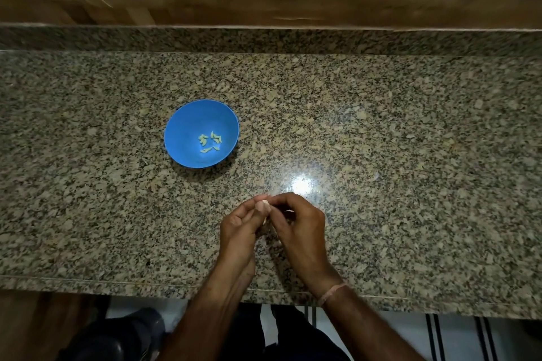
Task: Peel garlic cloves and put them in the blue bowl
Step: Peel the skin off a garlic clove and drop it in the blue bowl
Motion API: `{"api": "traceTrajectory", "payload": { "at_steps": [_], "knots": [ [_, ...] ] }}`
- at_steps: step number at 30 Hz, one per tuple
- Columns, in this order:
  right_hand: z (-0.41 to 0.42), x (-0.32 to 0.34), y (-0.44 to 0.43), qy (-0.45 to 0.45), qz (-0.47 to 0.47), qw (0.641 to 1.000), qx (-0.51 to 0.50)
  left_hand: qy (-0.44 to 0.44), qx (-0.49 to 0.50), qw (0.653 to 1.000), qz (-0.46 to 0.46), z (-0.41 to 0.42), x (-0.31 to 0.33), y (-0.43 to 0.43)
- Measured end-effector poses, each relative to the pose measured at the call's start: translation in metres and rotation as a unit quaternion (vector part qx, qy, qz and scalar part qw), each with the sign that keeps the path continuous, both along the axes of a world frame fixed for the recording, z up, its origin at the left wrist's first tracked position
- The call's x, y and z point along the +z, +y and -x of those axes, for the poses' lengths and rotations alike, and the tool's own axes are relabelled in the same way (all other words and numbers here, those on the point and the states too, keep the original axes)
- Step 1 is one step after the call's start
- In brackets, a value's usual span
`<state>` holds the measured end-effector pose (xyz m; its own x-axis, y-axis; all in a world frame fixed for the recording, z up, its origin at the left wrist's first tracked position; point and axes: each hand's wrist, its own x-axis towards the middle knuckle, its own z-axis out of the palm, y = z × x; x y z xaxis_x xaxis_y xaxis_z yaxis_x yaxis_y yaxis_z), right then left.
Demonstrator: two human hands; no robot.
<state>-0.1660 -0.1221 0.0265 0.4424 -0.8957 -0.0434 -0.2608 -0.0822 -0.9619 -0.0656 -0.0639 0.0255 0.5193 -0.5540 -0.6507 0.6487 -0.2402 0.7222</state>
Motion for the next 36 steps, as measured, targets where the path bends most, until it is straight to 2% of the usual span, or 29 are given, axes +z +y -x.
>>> {"api": "traceTrajectory", "payload": {
  "at_steps": [4, 7, 12, 17, 22, 27, 31, 34, 36],
  "knots": [
    [-0.002, 0.002, -0.001, -0.023, -0.056, 0.998, -0.017, 0.045, 0.004, 0.998, 0.032, 0.000, 0.000, 0.000],
    [-0.002, 0.004, -0.001, -0.038, -0.099, 0.994, -0.016, 0.039, 0.012, 0.998, 0.043, 0.001, -0.002, 0.003],
    [-0.006, -0.003, 0.001, 0.007, -0.111, 0.994, -0.011, 0.007, 0.019, 0.999, 0.044, 0.003, -0.006, 0.006],
    [-0.010, -0.011, 0.003, 0.049, -0.125, 0.991, -0.003, -0.039, 0.012, 0.999, 0.004, 0.003, -0.010, 0.006],
    [-0.013, -0.017, 0.011, 0.034, -0.123, 0.992, -0.012, -0.046, 0.019, 0.999, -0.015, -0.001, -0.013, 0.009],
    [-0.018, -0.021, 0.012, -0.031, -0.150, 0.988, -0.026, -0.019, 0.023, 0.999, -0.027, -0.010, -0.017, 0.007],
    [-0.028, -0.025, 0.018, -0.014, -0.121, 0.992, -0.036, 0.000, 0.046, 0.998, -0.039, -0.017, -0.022, 0.004],
    [-0.033, -0.029, 0.020, 0.000, -0.128, 0.991, -0.037, -0.043, 0.025, 0.998, -0.049, -0.024, -0.024, 0.001],
    [-0.031, -0.030, 0.017, 0.011, -0.141, 0.989, -0.053, -0.123, -0.007, 0.990, -0.064, -0.031, -0.025, 0.001]
  ]
}}
